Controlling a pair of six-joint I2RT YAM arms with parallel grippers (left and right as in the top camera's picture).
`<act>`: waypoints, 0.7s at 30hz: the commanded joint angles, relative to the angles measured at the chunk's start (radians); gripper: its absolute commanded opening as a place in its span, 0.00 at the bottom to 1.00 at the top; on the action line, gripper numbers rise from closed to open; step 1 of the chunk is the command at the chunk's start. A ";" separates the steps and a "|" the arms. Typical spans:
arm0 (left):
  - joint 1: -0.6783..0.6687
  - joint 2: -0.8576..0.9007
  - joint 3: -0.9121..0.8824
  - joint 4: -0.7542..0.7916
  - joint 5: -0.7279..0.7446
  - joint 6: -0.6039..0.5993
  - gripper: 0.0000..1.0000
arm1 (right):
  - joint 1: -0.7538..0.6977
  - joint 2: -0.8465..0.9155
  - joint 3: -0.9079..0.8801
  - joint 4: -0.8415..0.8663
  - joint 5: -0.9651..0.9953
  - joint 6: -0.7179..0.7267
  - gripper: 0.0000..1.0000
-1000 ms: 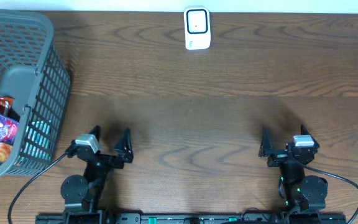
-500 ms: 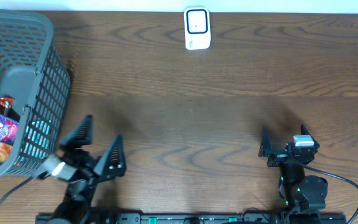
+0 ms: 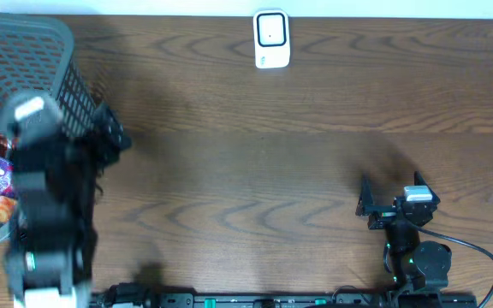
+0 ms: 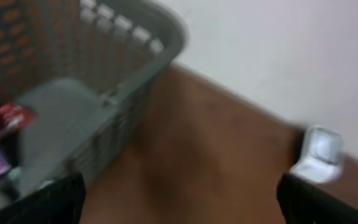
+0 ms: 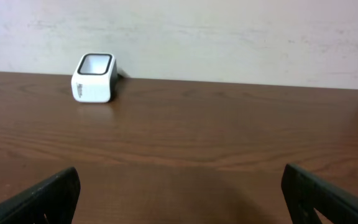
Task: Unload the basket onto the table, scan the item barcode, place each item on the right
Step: 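Reach the left gripper into the basket and grasp the purple package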
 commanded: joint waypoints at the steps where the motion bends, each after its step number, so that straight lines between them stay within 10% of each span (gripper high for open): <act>1: 0.086 0.126 0.165 -0.054 -0.035 0.057 0.98 | -0.007 -0.003 -0.002 -0.004 -0.005 -0.011 0.99; 10: 0.441 0.253 0.414 -0.046 0.306 0.078 0.98 | -0.007 -0.003 -0.002 -0.004 -0.005 -0.011 0.99; 21: 0.473 0.352 0.413 -0.097 -0.097 0.078 0.98 | -0.007 -0.003 -0.002 -0.004 -0.005 -0.011 0.99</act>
